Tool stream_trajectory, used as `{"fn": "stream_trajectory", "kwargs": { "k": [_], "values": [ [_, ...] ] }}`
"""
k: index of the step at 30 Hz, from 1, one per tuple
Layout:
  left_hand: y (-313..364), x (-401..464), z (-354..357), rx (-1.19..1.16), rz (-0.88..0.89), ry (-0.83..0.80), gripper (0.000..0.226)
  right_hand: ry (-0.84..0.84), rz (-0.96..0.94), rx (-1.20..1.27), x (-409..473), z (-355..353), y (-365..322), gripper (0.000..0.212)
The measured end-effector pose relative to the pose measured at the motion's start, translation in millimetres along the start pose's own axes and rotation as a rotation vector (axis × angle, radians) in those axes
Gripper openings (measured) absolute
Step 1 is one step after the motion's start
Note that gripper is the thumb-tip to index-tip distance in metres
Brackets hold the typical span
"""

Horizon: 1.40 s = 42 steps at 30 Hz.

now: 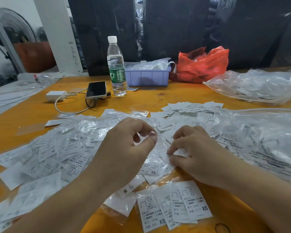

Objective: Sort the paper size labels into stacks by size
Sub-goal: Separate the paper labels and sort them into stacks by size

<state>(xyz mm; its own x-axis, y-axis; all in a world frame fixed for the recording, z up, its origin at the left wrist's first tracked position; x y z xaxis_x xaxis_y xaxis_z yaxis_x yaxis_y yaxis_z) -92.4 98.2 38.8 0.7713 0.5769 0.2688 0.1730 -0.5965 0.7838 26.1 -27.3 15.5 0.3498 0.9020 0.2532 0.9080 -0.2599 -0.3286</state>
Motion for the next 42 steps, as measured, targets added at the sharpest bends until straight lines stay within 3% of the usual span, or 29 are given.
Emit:
{"fn": "stream_trajectory", "kwargs": {
  "k": [2, 5, 7, 17, 25, 35, 42],
  "values": [
    [-1.7, -0.1, -1.3, -0.036, -0.03, 0.006, 0.004, 0.017, 0.006, -0.001, 0.4, 0.2, -0.1, 0.019],
    [-2.3, 0.7, -1.7, -0.068, -0.04, 0.015, 0.003, 0.005, 0.027, -0.071, 2.7, 4.0, 1.7, 0.046],
    [-1.4, 0.8, -2.3, -0.057, -0.038, 0.04, 0.004, -0.012, 0.054, -0.103, 3.8, 6.7, 3.1, 0.053],
    [6.9, -3.1, -3.6, -0.025, 0.02, 0.033, 0.013, 0.119, 0.073, 0.096, 6.0, 0.8, 3.4, 0.018],
    [1.5, 0.3, -1.6, 0.062, -0.027, -0.006, 0.019, 0.144, 0.154, 0.274, 7.6, 2.2, 9.5, 0.012],
    [-2.5, 0.4, 0.5, 0.029, -0.052, -0.063, 0.022, 0.308, 0.128, 0.294, 9.9, -10.6, 5.3, 0.014],
    [2.6, -0.6, -3.6, -0.04, 0.023, -0.066, 0.019, 0.518, 0.083, 0.715, 3.0, -26.6, 1.6, 0.009]
  ]
}}
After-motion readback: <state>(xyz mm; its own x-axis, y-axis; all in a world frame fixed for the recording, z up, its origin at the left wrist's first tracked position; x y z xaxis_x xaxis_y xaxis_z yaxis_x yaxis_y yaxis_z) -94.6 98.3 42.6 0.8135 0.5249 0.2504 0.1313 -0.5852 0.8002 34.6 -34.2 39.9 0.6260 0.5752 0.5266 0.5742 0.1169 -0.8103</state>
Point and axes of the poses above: each hand's wrist, its own x-axis towards the middle knuckle, its own z-axis out of the palm, y = z × x, the point moved 5 cm from there along x, towards the middle knuckle, and after that the axes turned 9 degrees about -z, right-handed, at the moved point
